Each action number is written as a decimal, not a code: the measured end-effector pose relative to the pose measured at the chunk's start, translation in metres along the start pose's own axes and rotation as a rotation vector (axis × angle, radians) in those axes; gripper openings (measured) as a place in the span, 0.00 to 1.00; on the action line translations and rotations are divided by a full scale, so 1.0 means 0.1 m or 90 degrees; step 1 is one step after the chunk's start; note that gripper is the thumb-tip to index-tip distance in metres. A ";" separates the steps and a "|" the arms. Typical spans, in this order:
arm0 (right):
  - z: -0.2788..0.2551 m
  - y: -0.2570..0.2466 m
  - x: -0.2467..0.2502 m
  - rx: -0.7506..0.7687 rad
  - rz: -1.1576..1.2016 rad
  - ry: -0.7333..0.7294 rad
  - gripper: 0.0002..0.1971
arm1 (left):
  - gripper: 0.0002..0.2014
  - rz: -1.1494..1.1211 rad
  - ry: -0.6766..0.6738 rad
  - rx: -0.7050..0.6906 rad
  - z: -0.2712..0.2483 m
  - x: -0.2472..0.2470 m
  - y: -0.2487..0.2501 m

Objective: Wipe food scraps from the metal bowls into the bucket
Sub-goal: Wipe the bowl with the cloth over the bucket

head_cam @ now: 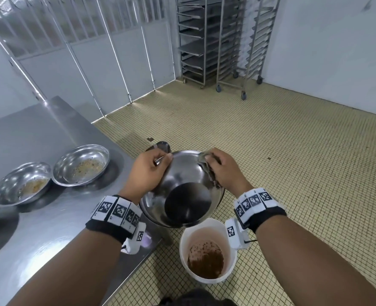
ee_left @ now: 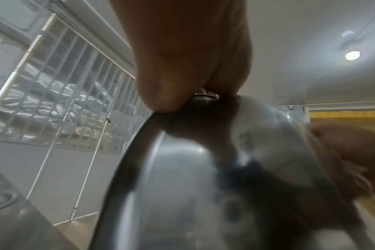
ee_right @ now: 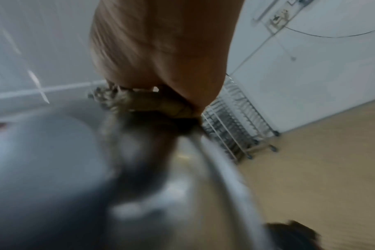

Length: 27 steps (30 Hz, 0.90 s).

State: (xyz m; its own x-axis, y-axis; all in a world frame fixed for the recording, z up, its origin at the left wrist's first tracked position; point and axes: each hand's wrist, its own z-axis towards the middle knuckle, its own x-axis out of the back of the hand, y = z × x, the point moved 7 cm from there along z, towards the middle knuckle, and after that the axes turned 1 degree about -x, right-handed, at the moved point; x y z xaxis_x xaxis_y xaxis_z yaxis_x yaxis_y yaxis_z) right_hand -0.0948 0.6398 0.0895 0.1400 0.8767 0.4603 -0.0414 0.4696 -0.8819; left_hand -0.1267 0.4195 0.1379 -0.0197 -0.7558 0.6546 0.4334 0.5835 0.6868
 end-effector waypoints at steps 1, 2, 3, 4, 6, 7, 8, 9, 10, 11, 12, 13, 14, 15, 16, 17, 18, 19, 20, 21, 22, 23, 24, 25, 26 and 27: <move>0.02 -0.13 -0.04 0.035 -0.044 -0.021 0.07 | 0.09 0.015 -0.019 -0.001 -0.01 -0.06 0.03; 0.04 -0.26 -0.07 0.072 -0.087 -0.039 0.06 | 0.09 0.022 -0.027 -0.005 -0.01 -0.09 0.07; 0.05 -0.33 -0.07 0.091 -0.107 -0.045 0.05 | 0.09 0.017 -0.020 -0.010 0.00 -0.08 0.08; 0.07 -0.32 -0.04 0.087 -0.097 -0.037 0.05 | 0.10 0.000 -0.001 -0.008 0.01 -0.03 0.06; 0.06 -0.13 0.08 0.026 -0.018 0.007 0.08 | 0.13 -0.043 0.057 0.005 0.04 0.14 -0.04; 0.04 -0.04 0.11 -0.004 0.005 0.021 0.10 | 0.13 -0.052 0.072 0.005 0.04 0.20 -0.07; 0.02 0.01 0.10 -0.017 0.000 0.021 0.10 | 0.12 -0.047 0.070 -0.004 0.04 0.21 -0.08; 0.02 0.00 0.06 -0.011 -0.011 0.013 0.10 | 0.11 -0.030 0.053 -0.020 0.03 0.18 -0.05; 0.02 -0.07 0.01 0.009 -0.026 0.001 0.09 | 0.10 -0.009 0.030 -0.036 0.02 0.11 -0.01; 0.02 -0.19 -0.04 0.039 -0.049 -0.014 0.07 | 0.10 0.010 0.010 -0.048 0.01 0.04 0.03; 0.02 -0.31 -0.10 0.074 -0.074 -0.033 0.05 | 0.10 0.022 -0.004 -0.056 -0.01 -0.02 0.08; 0.03 -0.40 -0.13 0.099 -0.091 -0.046 0.05 | 0.10 0.026 -0.010 -0.057 -0.02 -0.04 0.11; 0.05 -0.41 -0.13 0.109 -0.095 -0.044 0.04 | 0.10 0.021 -0.006 -0.053 -0.02 -0.03 0.10; 0.05 -0.35 -0.10 0.096 -0.075 -0.030 0.04 | 0.10 0.006 0.005 -0.040 -0.02 0.02 0.07; 0.04 -0.23 -0.03 0.061 -0.031 -0.009 0.06 | 0.10 -0.026 0.026 -0.013 -0.02 0.08 -0.01; 0.02 -0.08 0.02 0.011 0.032 0.011 0.09 | 0.11 -0.075 0.054 0.024 -0.02 0.13 -0.10; -0.01 0.06 0.05 -0.041 0.094 0.025 0.11 | 0.11 -0.124 0.087 0.062 -0.05 0.18 -0.20; -0.03 0.16 0.05 -0.079 0.129 0.034 0.12 | 0.11 -0.156 0.113 0.090 -0.08 0.20 -0.26; -0.05 0.22 0.04 -0.094 0.140 0.042 0.12 | 0.12 -0.167 0.124 0.104 -0.12 0.20 -0.30; -0.05 0.22 0.05 -0.091 0.137 0.049 0.12 | 0.12 -0.157 0.114 0.105 -0.13 0.18 -0.30; -0.03 0.19 0.05 -0.080 0.130 0.053 0.12 | 0.12 -0.138 0.082 0.094 -0.13 0.14 -0.28; -0.01 0.11 0.05 -0.058 0.116 0.044 0.10 | 0.11 -0.102 0.031 0.078 -0.12 0.09 -0.22; 0.01 0.01 0.03 -0.023 0.078 0.020 0.09 | 0.10 -0.055 -0.021 0.050 -0.09 0.05 -0.16; 0.03 -0.10 0.00 0.015 0.020 -0.011 0.07 | 0.09 -0.010 -0.060 0.019 -0.06 0.01 -0.08; 0.04 -0.21 -0.04 0.053 -0.034 -0.038 0.05 | 0.09 0.013 -0.080 -0.006 -0.03 -0.02 -0.03; 0.04 -0.27 -0.06 0.078 -0.066 -0.051 0.04 | 0.08 0.017 -0.086 -0.021 0.00 -0.04 0.04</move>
State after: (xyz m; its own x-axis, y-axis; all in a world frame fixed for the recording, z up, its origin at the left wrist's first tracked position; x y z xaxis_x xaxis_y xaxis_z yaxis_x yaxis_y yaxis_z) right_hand -0.0985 0.6217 0.1111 0.0713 0.8257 0.5596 -0.1521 0.5634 -0.8120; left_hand -0.1247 0.4241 0.1379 -0.1288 -0.6921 0.7102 0.4650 0.5904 0.6597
